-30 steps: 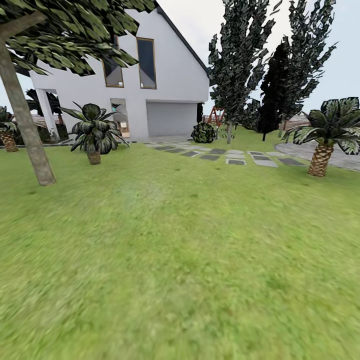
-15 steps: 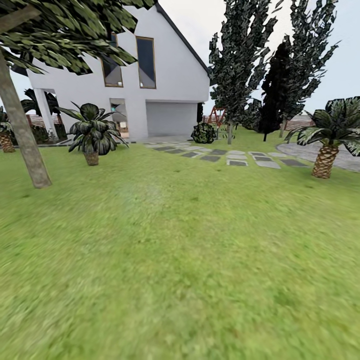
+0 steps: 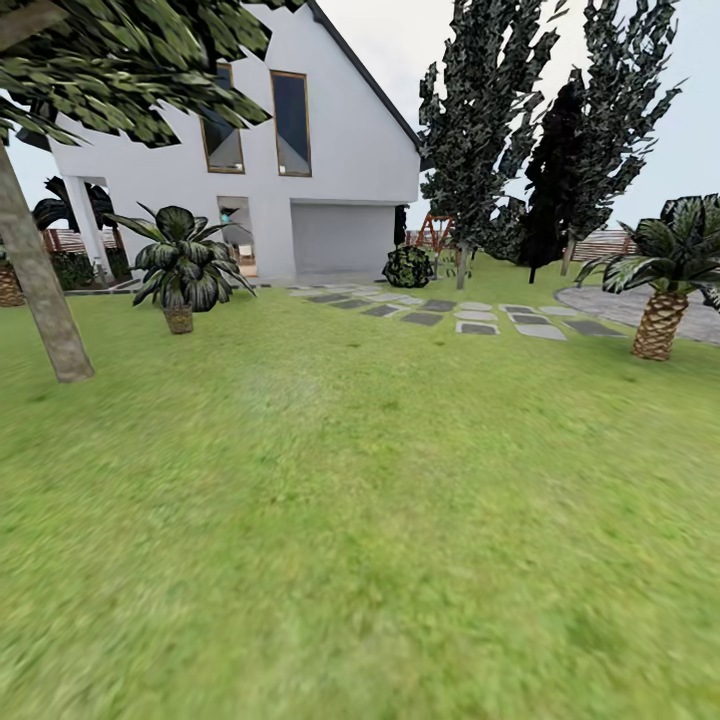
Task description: Take the three Easter eggs out of the wicker basket on the lawn in the garden, then place them on the lawn next to a single tree (choose any tree) so that all three eggs are next to the same tree and none are left in the basket.
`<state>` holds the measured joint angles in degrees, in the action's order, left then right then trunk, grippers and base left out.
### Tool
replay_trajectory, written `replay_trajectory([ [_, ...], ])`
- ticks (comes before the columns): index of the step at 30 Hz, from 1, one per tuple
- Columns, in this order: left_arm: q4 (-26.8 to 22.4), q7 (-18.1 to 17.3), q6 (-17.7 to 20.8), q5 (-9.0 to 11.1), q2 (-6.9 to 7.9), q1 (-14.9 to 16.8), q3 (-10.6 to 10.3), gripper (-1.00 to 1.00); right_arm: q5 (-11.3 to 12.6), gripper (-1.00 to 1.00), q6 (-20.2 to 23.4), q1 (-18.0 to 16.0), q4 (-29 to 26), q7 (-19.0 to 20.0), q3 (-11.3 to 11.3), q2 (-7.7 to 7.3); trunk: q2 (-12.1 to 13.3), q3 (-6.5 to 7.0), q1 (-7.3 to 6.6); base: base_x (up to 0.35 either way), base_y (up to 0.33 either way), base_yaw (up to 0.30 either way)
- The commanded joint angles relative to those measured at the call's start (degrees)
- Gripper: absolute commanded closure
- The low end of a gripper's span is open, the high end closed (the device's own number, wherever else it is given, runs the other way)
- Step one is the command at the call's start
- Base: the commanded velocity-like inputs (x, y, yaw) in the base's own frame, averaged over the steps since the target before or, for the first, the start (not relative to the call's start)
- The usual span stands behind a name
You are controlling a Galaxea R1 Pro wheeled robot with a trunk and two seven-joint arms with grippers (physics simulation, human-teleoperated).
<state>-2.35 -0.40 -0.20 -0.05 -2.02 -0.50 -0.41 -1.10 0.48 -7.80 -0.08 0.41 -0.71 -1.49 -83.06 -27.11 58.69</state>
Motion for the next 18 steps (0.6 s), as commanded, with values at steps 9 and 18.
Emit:
replay_trajectory([
  [9, -0.1, 0.0, 0.0, 0.0, 0.0, 0.0, 0.0, -1.0, -0.1, -1.0, 0.1, 0.0, 0.0, 0.0, 0.0, -0.01, 0.0, -0.05, 0.04, 0.34, 0.0, 0.0],
  [18, -0.1, 0.0, 0.0, 0.1, 0.0, 0.0, 0.0, -1.0, -0.1, -1.0, 0.1, 0.0, 0.0, 0.0, 0.0, -0.01, 0.0, -0.05, 0.04, 0.34, 0.0, 0.0],
])
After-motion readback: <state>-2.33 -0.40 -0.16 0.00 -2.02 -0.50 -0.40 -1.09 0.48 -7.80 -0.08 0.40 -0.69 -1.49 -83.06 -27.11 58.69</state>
